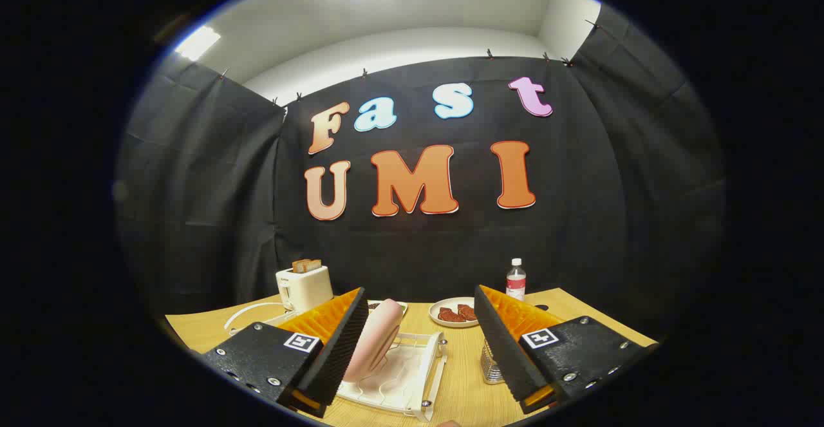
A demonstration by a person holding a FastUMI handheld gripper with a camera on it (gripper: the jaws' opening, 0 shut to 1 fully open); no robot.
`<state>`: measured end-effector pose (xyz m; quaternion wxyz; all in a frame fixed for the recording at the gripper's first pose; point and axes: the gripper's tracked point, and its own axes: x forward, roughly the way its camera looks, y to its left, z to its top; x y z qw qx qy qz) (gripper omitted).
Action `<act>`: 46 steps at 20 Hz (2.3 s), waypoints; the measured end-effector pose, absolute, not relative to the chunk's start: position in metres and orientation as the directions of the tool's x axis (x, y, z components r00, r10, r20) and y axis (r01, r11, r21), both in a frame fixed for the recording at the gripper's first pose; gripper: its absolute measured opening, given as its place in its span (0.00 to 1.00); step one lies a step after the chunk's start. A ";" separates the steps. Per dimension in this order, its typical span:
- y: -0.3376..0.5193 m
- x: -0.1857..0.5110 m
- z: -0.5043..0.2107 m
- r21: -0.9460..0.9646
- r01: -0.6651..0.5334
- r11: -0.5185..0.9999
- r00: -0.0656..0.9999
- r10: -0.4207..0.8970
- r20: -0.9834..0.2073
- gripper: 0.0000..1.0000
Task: Take the plate from the dish rack, then take the spoon from the basket and place it into the plate.
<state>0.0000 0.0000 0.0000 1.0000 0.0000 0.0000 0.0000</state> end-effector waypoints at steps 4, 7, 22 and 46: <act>-0.002 -0.001 0.007 -0.008 0.001 1.000 1.000 -0.001 0.011 0.98; 0.002 -0.002 0.007 -0.026 -0.010 1.000 1.000 0.010 0.004 0.98; 0.039 0.026 0.006 0.034 -0.099 0.995 0.991 0.101 -0.088 0.98; 0.064 0.111 -0.104 0.070 -0.033 0.997 0.607 0.076 -0.791 0.88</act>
